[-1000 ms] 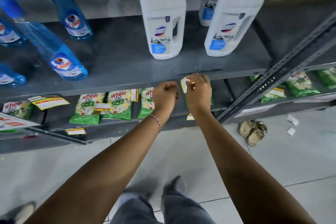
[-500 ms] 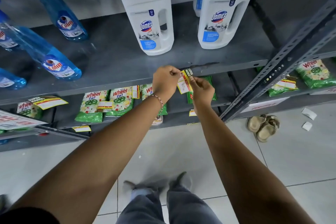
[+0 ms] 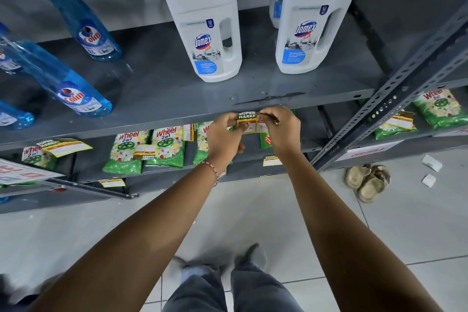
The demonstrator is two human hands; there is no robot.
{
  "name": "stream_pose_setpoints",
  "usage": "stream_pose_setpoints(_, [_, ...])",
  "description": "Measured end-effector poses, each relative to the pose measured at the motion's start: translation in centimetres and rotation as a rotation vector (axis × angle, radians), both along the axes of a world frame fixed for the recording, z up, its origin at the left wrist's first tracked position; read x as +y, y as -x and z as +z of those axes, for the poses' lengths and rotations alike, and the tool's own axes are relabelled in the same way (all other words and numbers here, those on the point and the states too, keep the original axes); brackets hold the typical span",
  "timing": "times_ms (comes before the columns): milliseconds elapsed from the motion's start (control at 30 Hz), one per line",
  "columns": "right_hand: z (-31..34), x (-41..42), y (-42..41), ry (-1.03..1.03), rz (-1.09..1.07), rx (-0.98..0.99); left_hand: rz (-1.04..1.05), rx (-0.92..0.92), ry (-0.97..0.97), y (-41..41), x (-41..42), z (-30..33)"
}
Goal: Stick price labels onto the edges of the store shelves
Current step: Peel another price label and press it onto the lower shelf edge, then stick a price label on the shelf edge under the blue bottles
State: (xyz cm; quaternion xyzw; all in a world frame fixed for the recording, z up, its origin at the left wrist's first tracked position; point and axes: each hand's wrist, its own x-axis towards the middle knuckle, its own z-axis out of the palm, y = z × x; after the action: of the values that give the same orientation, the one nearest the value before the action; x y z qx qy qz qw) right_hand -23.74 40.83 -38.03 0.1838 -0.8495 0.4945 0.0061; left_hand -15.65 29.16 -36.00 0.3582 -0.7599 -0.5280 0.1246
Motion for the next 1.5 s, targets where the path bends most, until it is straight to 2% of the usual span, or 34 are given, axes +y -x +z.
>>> stream_pose_setpoints(67, [0.6, -0.5, 0.3, 0.005, 0.009, 0.025, 0.010, 0.025, -0.070, 0.5, -0.2, 0.3])
stream_pose_setpoints(200, [0.8, -0.9, 0.2, 0.092, -0.050, -0.126, 0.063, 0.060, -0.188, 1.2, -0.6, 0.0])
stream_pose_setpoints(300, [0.7, -0.9, 0.3, 0.065, -0.036, -0.087, 0.086, 0.087, -0.239, 1.3, -0.5, 0.0])
stream_pose_setpoints(533, [0.4, -1.2, 0.5, 0.022, -0.045, -0.018, 0.103, 0.079, -0.223, 1.6, -0.3, 0.0])
stream_pose_setpoints(667, [0.3, -1.4, 0.3, -0.020, -0.119, 0.004, 0.134, 0.041, -0.218, 1.8, -0.4, 0.1])
stream_pose_setpoints(767, [0.4, -1.1, 0.8, -0.051, -0.219, 0.068, 0.125, 0.005, -0.153, 1.9, -0.3, 0.4])
stream_pose_setpoints(900, [1.1, -1.2, 1.1, -0.095, -0.211, 0.019, 0.063, -0.059, -0.074, 1.3, -0.8, 0.6])
stream_pose_setpoints(1000, [1.2, -1.3, 0.7, -0.068, -0.219, -0.012, 0.113, -0.105, -0.107, 0.7, -1.3, 0.7])
stream_pose_setpoints(1133, [2.4, -1.5, 0.0, -0.077, -0.267, -0.028, 0.137, -0.147, -0.286, -0.1, -2.4, 2.1])
stream_pose_setpoints(1300, [9.3, -2.9, -2.3, 0.149, -0.212, -0.019, 0.059, 0.078, -0.450, -1.3, -4.4, 8.6])
stream_pose_setpoints(1500, [22.1, -6.4, -5.2, 0.454, -0.006, 0.175, 0.091, 0.608, -0.485, -3.5, -8.0, 21.0])
